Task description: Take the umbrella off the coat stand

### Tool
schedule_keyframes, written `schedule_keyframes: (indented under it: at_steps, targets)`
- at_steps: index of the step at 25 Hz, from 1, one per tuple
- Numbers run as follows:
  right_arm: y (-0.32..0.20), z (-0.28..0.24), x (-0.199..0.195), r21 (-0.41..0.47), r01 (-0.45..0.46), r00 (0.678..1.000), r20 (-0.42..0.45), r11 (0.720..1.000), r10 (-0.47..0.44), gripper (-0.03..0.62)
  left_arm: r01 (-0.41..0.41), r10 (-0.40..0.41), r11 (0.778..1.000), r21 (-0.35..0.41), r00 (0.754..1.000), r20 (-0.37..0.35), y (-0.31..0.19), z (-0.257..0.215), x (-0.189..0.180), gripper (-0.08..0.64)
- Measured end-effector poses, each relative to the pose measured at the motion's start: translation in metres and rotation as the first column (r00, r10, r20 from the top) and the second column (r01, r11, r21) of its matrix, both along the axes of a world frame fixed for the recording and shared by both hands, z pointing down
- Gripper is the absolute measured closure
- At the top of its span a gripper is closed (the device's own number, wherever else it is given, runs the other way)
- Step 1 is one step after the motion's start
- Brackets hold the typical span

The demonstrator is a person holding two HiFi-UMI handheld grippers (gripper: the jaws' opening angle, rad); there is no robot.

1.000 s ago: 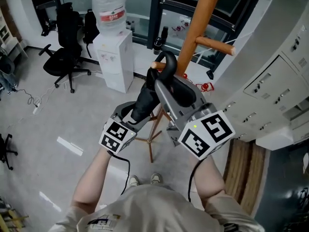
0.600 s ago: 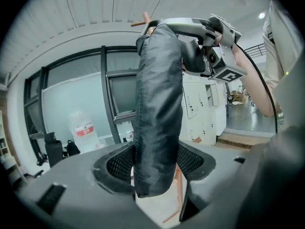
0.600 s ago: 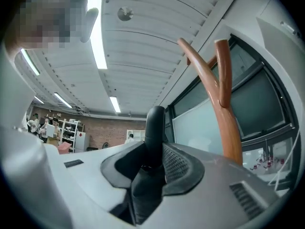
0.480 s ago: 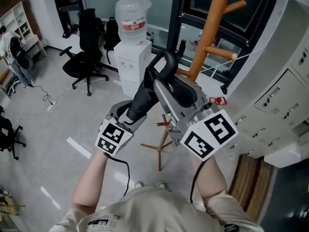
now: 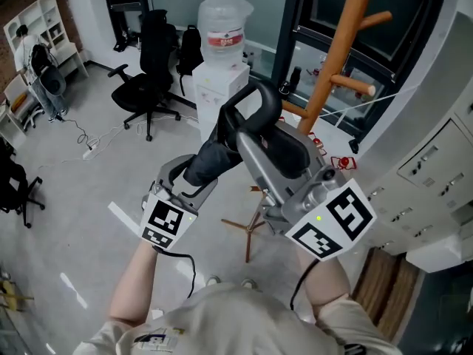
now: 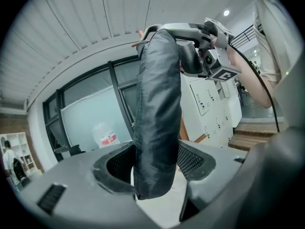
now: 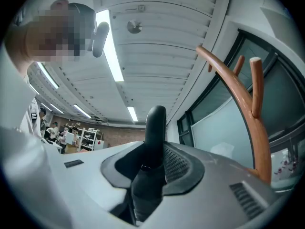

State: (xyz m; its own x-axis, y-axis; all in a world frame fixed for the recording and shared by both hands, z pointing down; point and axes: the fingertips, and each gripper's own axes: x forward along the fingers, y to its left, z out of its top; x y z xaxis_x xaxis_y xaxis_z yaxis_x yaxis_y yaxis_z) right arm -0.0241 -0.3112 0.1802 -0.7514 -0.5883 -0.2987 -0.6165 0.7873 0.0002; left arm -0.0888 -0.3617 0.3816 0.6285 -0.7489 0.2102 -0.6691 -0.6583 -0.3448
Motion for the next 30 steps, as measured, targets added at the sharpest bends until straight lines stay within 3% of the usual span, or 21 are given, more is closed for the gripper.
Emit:
schedule_keyframes:
  at_steps: [7, 16, 30]
  targets:
    - [0.032, -0.005, -0.007, 0.0, 0.084, 0.996, 0.037, 0.996, -0.084, 0.48, 0.049, -0.05, 0.997, 0.065, 0.998, 0.023, 0.038, -0.012, -0.023, 0.284]
    - [0.053, 0.015, -0.012, -0.011, 0.138, 0.989, 0.046, 0.99, -0.137, 0.479, 0.054, -0.058, 0.997, 0.055, 0.997, 0.059, 0.065, 0.009, -0.034, 0.284]
    - [0.045, 0.101, -0.03, -0.212, 0.183, 0.983, 0.036, 0.96, -0.179, 0.479, 0.087, -0.076, 0.99, -0.112, 0.992, 0.096, 0.089, 0.099, -0.052, 0.284]
